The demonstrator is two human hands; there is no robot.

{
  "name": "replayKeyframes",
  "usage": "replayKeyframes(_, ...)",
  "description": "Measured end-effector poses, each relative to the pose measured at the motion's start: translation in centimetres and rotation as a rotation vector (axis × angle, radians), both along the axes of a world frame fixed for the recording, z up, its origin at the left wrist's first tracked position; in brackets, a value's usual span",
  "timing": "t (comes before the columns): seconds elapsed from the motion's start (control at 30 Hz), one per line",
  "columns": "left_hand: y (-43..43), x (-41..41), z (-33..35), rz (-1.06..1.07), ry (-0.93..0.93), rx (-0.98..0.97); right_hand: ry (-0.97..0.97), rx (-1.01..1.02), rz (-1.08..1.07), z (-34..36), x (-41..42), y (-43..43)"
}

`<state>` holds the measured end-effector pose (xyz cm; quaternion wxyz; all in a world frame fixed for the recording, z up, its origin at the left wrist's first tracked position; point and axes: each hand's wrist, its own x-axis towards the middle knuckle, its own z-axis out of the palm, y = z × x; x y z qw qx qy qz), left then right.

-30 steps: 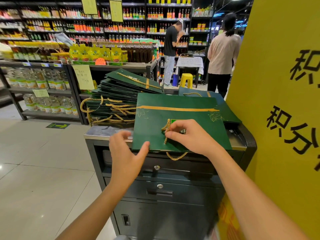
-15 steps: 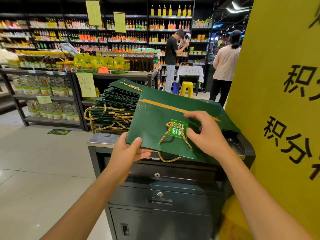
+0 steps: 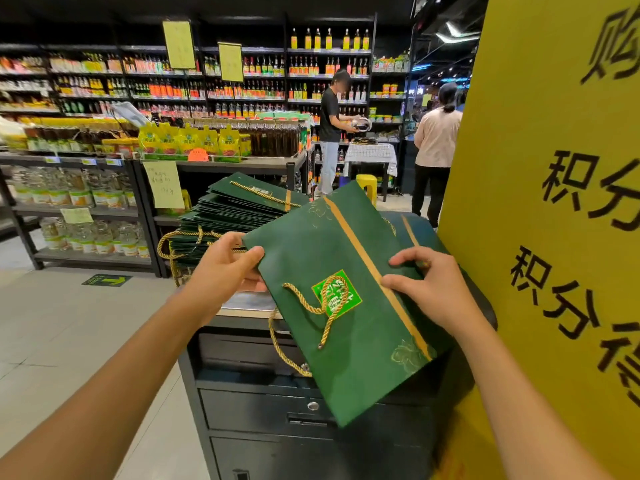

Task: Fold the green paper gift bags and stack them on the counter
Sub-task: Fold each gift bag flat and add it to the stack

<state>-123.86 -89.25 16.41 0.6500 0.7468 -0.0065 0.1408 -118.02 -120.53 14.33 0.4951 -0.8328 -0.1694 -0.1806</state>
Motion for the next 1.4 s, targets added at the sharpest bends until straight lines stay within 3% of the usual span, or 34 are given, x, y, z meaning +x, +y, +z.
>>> replayKeyframes(0.13,-2.2,-0.8,-1.0,0.06,-0.053,-0.113,0.023,0.135,-0.056,-1.0,-0.4,0.3)
replayKeyframes(0.33,-6.1,-3.3,-2.8,-0.049,-0.002,0.005,0.103,0.352,-0.201,-1.8,-1.0,0.3)
replayKeyframes(0.43,-7.0,-3.8,-3.1,-0.034,-0.031,0.141,0.176,0.362,-0.225,-1.8,-1.1,-0.2)
replayKeyframes(0.7,-7.4,-1.9,-1.5,0.03,-0.056,0.109,0.137,0.042,-0.198,-0.6,-2.1,-0.9)
replayKeyframes(1.0,-9.5,6.5,1.5,0.016,-0.093,0.316,0.079,-0.06,-0.355,2.2,2.8,-2.7)
replayKeyframes(1.17,-11.7,12.8,2.4,0.069,-0.063,0.541,0.06,-0.29,-0.486,2.9,8.1,-3.2)
replayKeyframes(1.4,-13.4,17.1,0.3,0.089,0.032,0.658,0.099,-0.541,-0.531,1.3,12.6,-2.5)
